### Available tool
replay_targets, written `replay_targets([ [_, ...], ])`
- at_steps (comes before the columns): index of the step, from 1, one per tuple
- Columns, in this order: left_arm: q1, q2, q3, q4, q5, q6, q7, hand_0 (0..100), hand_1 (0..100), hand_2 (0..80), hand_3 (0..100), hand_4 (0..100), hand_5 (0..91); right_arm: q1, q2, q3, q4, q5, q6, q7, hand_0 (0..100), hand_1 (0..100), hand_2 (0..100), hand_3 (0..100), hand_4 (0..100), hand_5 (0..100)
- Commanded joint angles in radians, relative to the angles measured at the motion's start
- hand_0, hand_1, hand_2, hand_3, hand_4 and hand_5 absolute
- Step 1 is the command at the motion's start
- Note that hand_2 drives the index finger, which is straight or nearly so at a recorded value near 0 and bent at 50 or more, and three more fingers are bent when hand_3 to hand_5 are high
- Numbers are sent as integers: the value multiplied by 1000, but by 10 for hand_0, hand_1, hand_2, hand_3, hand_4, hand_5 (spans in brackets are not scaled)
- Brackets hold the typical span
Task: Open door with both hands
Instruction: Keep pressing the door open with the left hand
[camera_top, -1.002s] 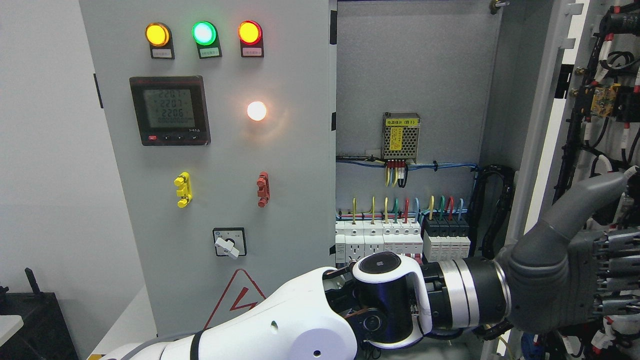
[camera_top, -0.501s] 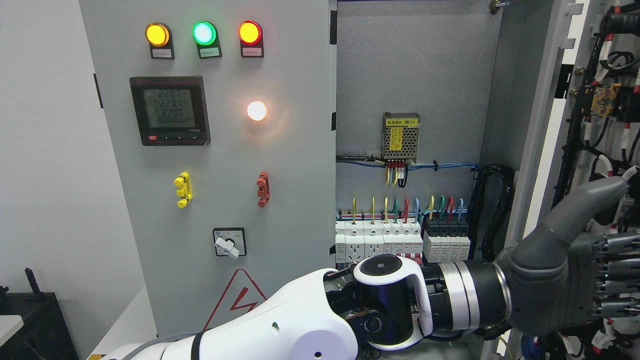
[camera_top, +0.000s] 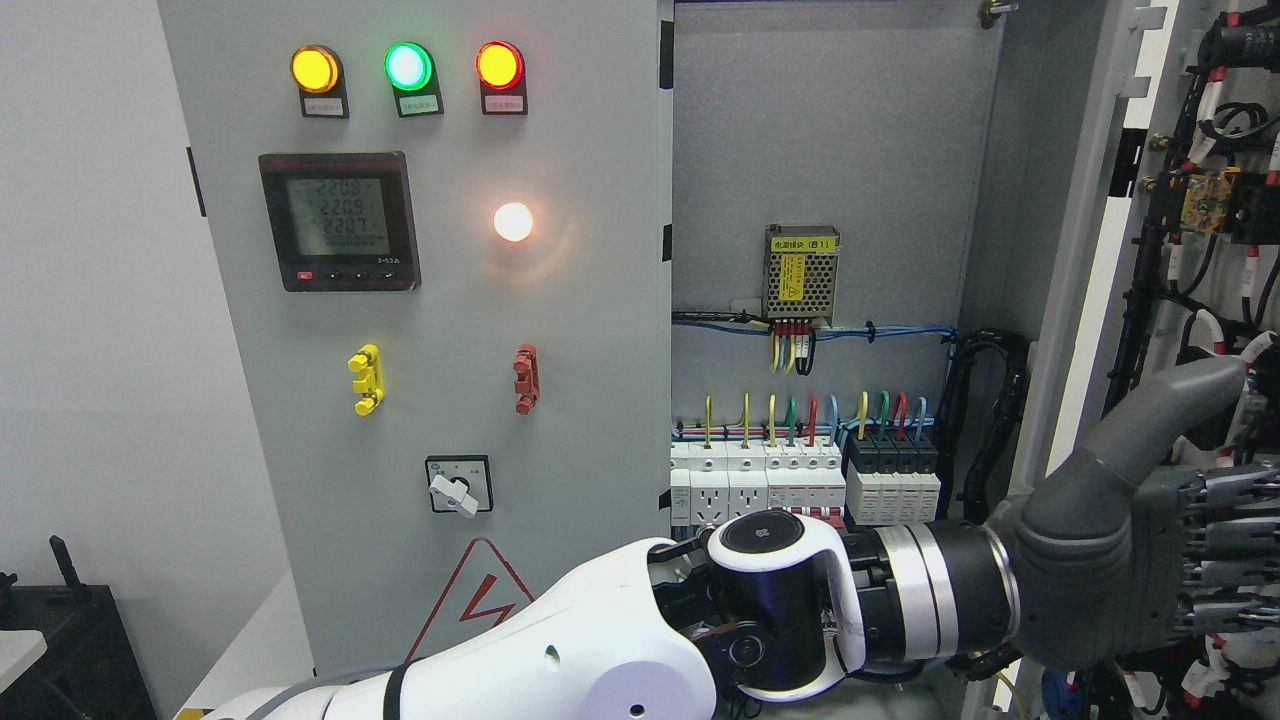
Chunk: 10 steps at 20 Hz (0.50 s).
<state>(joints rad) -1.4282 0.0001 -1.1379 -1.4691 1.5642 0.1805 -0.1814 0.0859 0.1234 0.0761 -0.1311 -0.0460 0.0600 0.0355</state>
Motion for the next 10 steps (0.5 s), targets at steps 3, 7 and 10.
replay_targets([
  [3,5,-31,1,4,-16,4,-4,0,0,0,0,43,0,0,-1,1,-1,0,0,0,0,0,0,0,0,0],
  [7,8,-31,6,4,-18,5,-6,0,0,0,0,43,0,0,1,1,1,0,0,0,0,0,0,0,0,0],
  [10,9,-29,10,4,-18,10,-6,0,0,0,0,43,0,0,-1,-1,1,0,0,0,0,0,0,0,0,0],
])
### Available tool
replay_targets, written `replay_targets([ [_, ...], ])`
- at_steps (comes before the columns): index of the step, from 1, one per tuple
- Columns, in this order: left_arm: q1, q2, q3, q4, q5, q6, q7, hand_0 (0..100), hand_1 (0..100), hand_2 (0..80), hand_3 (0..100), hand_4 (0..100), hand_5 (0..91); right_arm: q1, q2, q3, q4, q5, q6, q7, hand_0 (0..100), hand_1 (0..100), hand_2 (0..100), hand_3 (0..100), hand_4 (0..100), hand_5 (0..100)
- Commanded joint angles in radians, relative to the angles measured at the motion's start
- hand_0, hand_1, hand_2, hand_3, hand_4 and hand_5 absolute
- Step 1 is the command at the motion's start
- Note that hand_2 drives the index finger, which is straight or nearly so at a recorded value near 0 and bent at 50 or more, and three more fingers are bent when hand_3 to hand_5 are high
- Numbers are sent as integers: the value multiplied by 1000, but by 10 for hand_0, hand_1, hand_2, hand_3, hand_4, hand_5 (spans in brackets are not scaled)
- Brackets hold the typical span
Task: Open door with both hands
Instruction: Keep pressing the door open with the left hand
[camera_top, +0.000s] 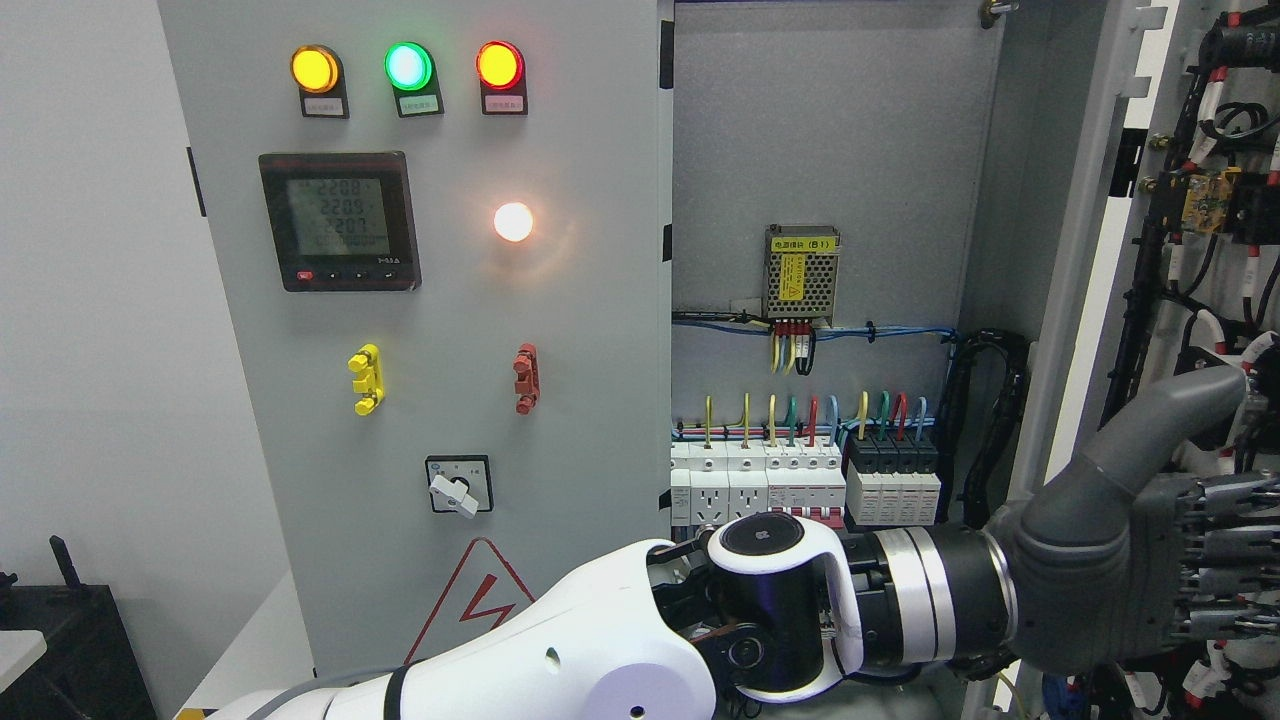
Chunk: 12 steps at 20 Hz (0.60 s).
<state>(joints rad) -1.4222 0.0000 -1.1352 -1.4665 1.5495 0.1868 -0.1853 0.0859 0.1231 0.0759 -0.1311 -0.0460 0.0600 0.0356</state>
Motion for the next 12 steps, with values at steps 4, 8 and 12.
replay_targets([
  [4,6,-23,31,0,-3,14,-2,0,0,0,0,43,0,0,1,1,1,0,0,0,0,0,0,0,0,0],
  [8,26,-3,71,2,-3,37,-5,0,0,0,0,43,0,0,0,1,-1,0,0,0,0,0,0,0,0,0],
  [12,51,63,107,3,-3,63,-11,0,0,0,0,43,0,0,0,-1,1,0,0,0,0,0,0,0,0,0],
])
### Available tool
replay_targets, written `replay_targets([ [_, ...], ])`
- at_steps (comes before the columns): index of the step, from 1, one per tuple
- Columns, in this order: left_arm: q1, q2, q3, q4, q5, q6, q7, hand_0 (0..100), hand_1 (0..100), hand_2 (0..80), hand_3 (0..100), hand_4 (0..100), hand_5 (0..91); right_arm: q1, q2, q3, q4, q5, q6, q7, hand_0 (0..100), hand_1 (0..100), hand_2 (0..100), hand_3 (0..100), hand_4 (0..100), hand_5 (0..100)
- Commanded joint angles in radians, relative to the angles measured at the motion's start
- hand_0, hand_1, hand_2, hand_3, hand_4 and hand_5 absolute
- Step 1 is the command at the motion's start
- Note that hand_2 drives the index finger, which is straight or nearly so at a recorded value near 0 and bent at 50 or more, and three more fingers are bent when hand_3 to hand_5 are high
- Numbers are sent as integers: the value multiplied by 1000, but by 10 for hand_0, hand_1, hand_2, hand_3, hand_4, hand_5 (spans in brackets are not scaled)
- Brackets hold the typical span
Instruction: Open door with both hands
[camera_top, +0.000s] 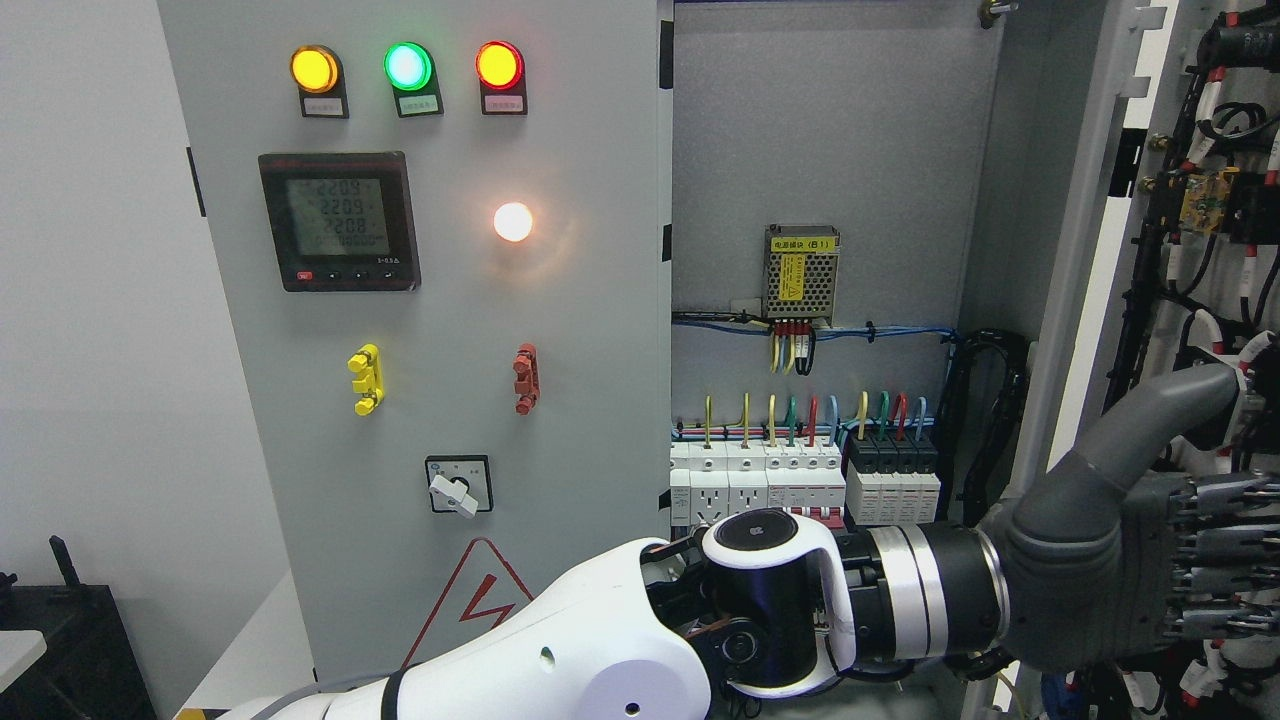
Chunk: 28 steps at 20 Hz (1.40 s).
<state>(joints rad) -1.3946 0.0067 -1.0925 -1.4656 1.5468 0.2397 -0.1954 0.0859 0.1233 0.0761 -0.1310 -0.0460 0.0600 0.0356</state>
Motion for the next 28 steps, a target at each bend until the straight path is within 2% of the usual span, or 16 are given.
replay_targets([
  [1,25,73,71,1,-1,10,-1,0,0,0,0,43,0,0,-1,-1,-1,0,0,0,0,0,0,0,0,0],
  [8,52,206,111,-9,1,12,-13,0,0,0,0,43,0,0,1,1,-1,0,0,0,0,0,0,0,0,0],
  [13,74,262,147,-24,1,36,-21,0,0,0,0,43,0,0,-1,1,-1,0,0,0,0,0,0,0,0,0],
  [19,143,354,158,-119,-1,47,-21,0,0,0,0,42,0,0,1,-1,-1,0,0,0,0,0,0,0,0,0],
  [28,299,495,148,-231,1,79,-21,0,0,0,0,43,0,0,-1,-1,-1,0,0,0,0,0,0,0,0,0],
])
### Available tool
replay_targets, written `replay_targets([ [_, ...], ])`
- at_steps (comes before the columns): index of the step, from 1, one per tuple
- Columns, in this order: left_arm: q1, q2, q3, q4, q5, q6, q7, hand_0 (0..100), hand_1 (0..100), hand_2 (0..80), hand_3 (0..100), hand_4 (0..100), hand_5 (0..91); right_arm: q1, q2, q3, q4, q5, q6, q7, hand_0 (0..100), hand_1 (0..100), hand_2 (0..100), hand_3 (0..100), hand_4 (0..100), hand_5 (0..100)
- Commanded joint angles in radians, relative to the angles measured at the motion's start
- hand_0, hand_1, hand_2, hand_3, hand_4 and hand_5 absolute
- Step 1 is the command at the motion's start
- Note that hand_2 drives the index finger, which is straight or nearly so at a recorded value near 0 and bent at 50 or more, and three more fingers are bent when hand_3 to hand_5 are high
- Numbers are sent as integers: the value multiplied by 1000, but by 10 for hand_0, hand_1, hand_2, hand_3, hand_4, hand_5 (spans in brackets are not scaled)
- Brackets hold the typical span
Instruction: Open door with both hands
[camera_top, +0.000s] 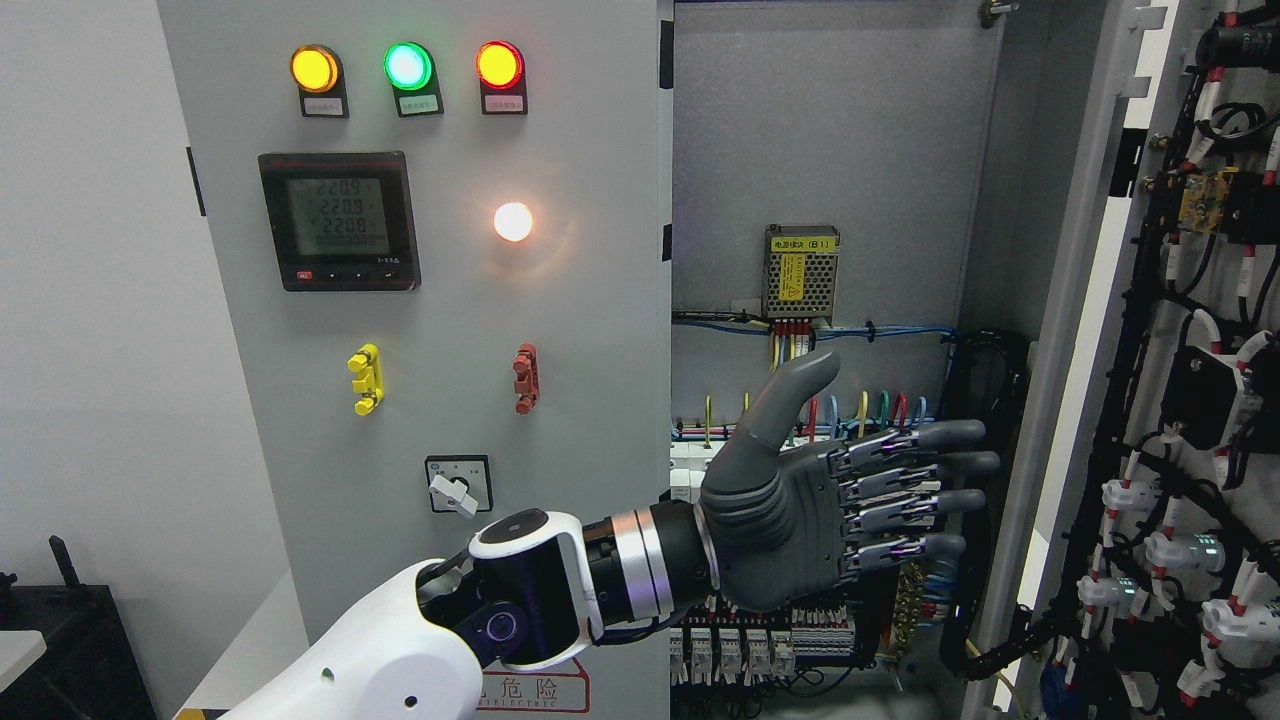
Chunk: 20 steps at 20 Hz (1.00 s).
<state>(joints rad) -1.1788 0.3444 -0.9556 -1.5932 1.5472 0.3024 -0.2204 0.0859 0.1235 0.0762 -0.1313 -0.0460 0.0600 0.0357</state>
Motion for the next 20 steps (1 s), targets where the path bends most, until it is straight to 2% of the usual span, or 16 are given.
replay_targets([
  [1,106,166,9,-109,1,26,6,0,0,0,0,43,0,0,1,0,-1,0,0,0,0,0,0,0,0,0],
  [3,158,188,0,-132,-25,37,6,0,0,0,0,43,0,0,1,-1,-1,0,0,0,0,0,0,0,0,0],
  [5,217,192,-8,-158,-126,37,4,0,0,0,0,43,0,0,1,-1,1,0,0,0,0,0,0,0,0,0],
  [6,249,195,-8,-169,-153,37,4,0,0,0,0,43,0,0,-1,0,-1,0,0,0,0,0,0,0,0,0],
  [11,329,228,-23,-179,-177,37,4,0,0,0,0,43,0,0,-1,-1,-1,0,0,0,0,0,0,0,0,0],
  [13,375,243,-25,-185,-206,35,0,0,0,0,0,43,0,0,-1,-1,-1,0,0,0,0,0,0,0,0,0],
  [20,582,274,-15,-185,-401,31,-27,0,0,0,0,43,0,0,1,-1,1,0,0,0,0,0,0,0,0,0],
])
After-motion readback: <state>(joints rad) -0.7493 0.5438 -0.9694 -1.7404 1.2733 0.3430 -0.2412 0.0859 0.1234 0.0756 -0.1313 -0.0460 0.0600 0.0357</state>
